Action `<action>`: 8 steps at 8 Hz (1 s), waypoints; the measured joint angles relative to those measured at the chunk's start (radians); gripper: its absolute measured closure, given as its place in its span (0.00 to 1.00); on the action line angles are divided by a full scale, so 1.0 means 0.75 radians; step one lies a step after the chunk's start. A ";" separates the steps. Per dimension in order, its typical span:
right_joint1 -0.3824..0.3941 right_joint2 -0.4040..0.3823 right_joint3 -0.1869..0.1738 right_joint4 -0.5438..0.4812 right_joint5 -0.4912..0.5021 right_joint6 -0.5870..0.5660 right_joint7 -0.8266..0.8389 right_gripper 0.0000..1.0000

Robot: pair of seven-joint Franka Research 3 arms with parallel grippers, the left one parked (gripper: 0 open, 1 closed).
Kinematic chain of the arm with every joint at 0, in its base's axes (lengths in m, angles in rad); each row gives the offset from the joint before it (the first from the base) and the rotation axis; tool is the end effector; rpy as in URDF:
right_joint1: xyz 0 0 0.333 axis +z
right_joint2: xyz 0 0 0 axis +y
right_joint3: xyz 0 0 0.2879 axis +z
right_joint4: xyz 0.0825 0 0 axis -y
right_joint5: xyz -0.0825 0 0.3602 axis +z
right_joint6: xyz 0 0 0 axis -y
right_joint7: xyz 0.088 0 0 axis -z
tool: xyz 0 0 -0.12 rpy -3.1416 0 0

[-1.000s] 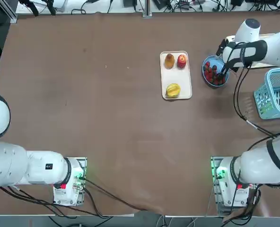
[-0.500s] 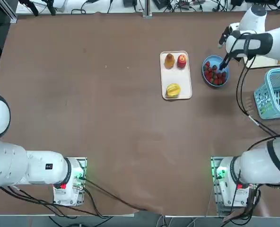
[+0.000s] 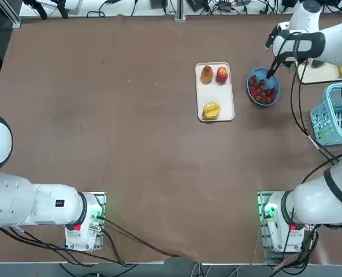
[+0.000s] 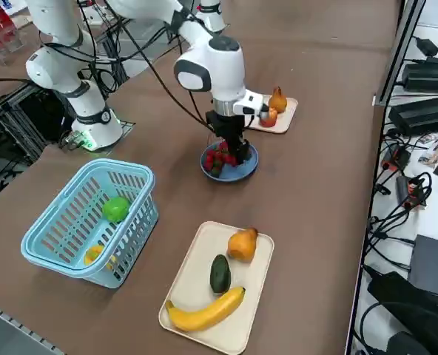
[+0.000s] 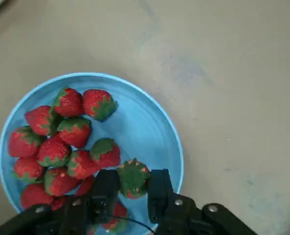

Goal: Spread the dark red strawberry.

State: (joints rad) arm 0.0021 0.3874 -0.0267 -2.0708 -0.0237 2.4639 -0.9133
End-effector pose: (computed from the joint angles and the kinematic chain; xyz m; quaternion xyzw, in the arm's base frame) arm 0.5651 -0.0141 0.2218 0.8984 0.4390 -0.0031 0.0125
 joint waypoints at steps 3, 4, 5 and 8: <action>-0.007 0.051 -0.001 0.023 0.000 0.000 0.008 0.46; -0.014 0.048 -0.001 0.036 0.001 0.000 0.018 0.31; -0.027 0.042 -0.001 0.061 0.002 -0.012 0.022 0.11; -0.037 -0.034 0.004 0.325 0.004 -0.418 0.146 0.00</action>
State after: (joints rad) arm -0.0260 0.3621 -0.0237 -1.8274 -0.0210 2.1500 -0.8035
